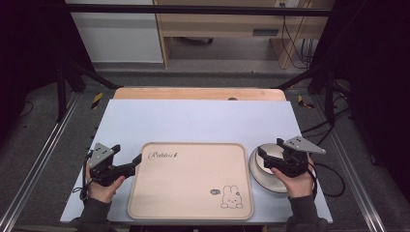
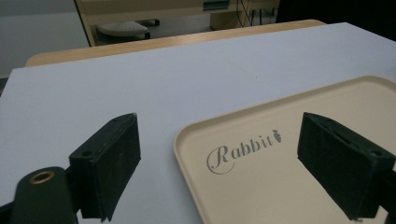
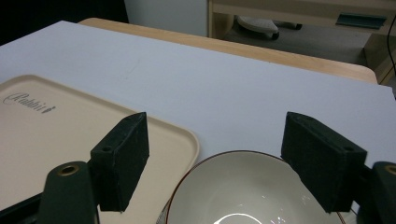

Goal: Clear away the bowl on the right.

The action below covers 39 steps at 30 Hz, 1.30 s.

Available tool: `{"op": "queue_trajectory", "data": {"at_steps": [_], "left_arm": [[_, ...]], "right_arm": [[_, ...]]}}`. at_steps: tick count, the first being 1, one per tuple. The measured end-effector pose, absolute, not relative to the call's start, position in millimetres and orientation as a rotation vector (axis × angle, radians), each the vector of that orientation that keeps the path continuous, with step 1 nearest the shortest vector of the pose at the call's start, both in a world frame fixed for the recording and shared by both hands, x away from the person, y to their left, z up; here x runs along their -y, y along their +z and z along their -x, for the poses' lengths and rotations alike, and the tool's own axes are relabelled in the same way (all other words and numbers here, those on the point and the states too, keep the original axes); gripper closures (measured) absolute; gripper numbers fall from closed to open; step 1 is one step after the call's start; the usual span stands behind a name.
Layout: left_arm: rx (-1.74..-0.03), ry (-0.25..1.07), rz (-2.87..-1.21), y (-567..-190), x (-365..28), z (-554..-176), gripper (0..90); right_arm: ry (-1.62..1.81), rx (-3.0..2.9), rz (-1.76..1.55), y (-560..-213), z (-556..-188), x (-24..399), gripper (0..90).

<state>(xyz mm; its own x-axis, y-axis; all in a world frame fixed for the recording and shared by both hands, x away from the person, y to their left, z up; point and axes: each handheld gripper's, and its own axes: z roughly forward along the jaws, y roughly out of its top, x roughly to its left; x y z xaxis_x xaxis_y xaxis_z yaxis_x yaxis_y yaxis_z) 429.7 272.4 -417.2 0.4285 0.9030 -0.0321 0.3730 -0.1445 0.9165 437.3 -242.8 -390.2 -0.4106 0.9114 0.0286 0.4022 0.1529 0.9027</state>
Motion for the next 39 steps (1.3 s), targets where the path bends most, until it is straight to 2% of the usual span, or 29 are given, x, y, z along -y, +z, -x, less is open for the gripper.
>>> {"op": "queue_trajectory", "data": {"at_steps": [39], "left_arm": [[-1.107, 0.682, -1.735, -418, -271, -430, 12.9]], "right_arm": [[1.081, -1.865, -1.404, -400, -449, 276, 32.0]]}}
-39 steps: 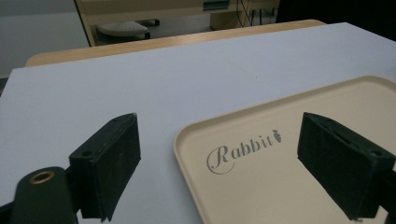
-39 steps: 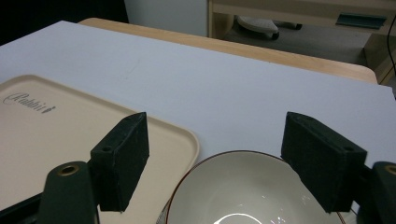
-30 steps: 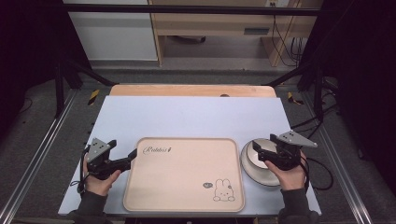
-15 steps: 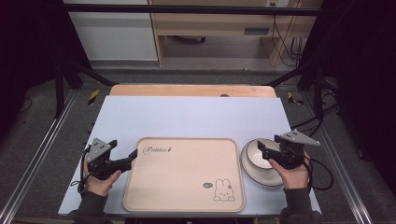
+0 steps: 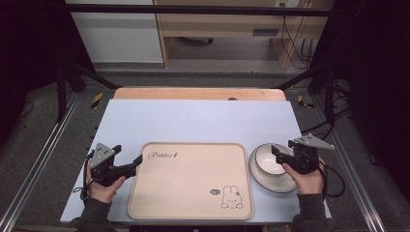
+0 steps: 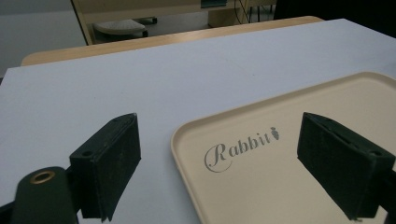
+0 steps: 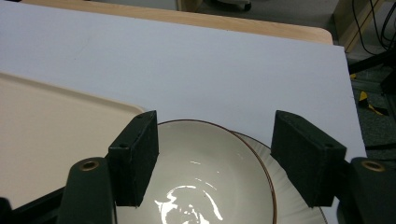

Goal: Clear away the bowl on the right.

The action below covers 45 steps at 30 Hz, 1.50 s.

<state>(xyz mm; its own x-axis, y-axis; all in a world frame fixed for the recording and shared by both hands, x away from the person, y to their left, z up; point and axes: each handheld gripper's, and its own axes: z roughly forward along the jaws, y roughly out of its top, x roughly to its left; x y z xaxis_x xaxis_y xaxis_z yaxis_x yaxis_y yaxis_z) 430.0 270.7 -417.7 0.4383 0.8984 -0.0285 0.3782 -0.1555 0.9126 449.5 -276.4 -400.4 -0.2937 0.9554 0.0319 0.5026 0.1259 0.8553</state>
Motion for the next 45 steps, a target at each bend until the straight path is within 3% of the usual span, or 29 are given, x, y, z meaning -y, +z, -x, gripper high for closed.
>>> {"op": "queue_trajectory", "data": {"at_steps": [35, 45], "left_arm": [[-1.107, 0.681, -1.741, -419, -270, -430, 12.9], [-1.106, 0.680, -1.744, -420, -269, -431, 12.9]], "right_arm": [[0.900, -1.933, -1.564, -421, -463, 294, 43.6], [0.827, -1.976, -1.626, -427, -466, 294, 52.2]]}}
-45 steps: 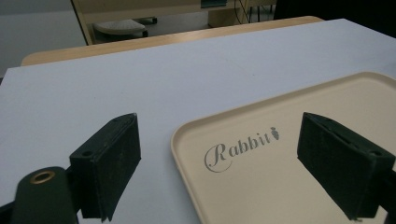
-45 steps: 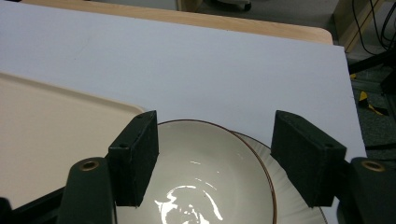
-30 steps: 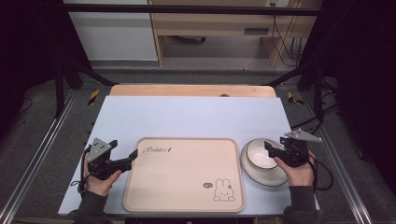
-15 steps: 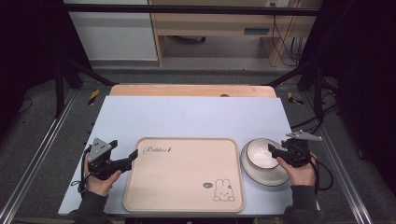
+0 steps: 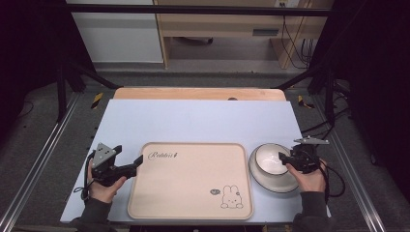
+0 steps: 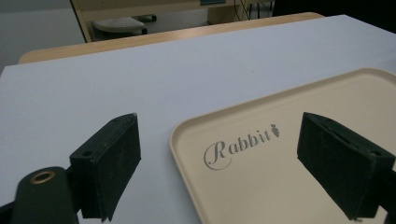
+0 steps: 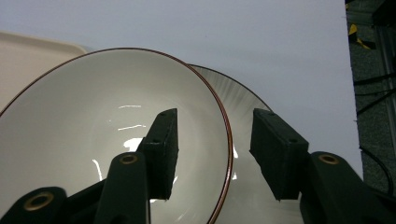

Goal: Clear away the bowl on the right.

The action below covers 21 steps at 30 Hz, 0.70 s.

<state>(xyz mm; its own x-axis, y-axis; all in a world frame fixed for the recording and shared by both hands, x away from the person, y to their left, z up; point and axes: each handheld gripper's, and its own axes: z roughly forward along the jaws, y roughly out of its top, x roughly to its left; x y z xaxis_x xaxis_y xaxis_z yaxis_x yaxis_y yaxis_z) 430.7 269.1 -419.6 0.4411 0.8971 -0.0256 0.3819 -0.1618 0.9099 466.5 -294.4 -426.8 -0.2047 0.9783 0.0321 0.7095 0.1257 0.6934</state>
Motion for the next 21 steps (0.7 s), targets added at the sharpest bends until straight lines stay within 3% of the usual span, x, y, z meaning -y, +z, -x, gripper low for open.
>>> {"op": "queue_trajectory", "data": {"at_steps": [21], "left_arm": [[-1.105, 0.679, -1.752, -419.9, -268.6, -430.9, 12.9]], "right_arm": [[0.757, -2.043, -1.745, -435.5, -473.3, 296.6, 71.6]]}}
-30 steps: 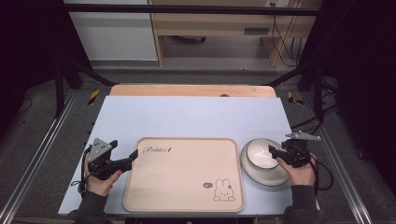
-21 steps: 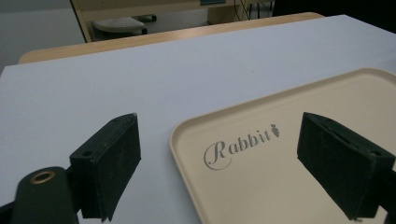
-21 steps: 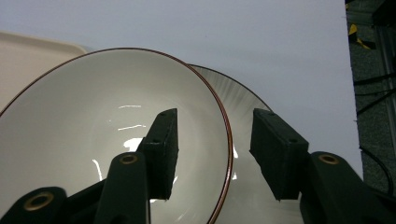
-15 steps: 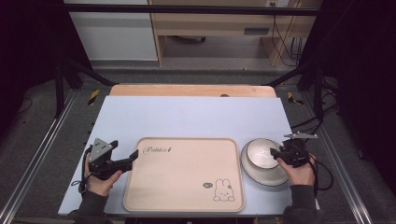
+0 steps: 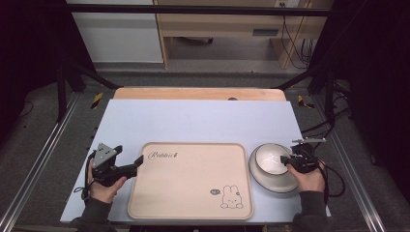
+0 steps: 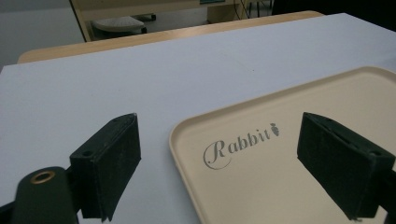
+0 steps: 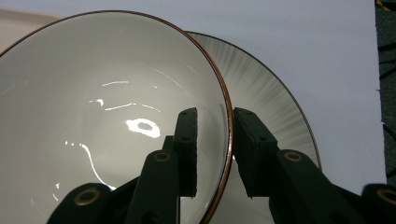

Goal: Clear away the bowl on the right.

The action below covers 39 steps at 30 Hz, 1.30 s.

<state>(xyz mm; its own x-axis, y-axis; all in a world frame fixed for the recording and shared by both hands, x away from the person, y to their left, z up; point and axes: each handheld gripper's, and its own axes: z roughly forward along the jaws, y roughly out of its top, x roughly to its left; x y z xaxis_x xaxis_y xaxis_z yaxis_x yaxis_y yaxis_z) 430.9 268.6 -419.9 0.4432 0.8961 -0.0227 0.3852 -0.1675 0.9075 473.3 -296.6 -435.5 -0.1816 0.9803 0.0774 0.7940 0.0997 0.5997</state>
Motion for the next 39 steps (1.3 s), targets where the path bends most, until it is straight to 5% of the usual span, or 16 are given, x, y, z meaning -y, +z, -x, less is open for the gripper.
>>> {"op": "queue_trajectory", "data": {"at_steps": [39], "left_arm": [[-1.108, 0.676, -1.758, -420.4, -268.8, -431.4, 12.9]], "right_arm": [[0.807, -2.032, -1.877, -435.4, -477.6, 302.0, 82.4]]}}
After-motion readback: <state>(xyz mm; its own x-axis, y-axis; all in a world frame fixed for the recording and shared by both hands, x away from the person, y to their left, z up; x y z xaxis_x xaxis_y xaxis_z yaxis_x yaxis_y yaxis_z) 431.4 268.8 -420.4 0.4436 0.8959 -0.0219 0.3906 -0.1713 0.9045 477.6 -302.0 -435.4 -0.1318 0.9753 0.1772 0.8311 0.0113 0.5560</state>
